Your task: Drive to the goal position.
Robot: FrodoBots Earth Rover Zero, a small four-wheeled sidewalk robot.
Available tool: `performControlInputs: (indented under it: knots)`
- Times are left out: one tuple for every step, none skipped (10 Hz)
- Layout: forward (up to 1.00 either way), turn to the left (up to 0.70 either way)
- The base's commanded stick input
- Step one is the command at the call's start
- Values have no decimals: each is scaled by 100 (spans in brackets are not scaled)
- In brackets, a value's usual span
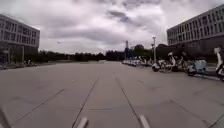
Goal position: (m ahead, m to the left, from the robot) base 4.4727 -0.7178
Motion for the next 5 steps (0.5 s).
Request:
performControlInputs:
  knots:
    - [70, 1]
    - [70, 1]
    - [70, 1]
    - [70, 1]
    - [70, 1]
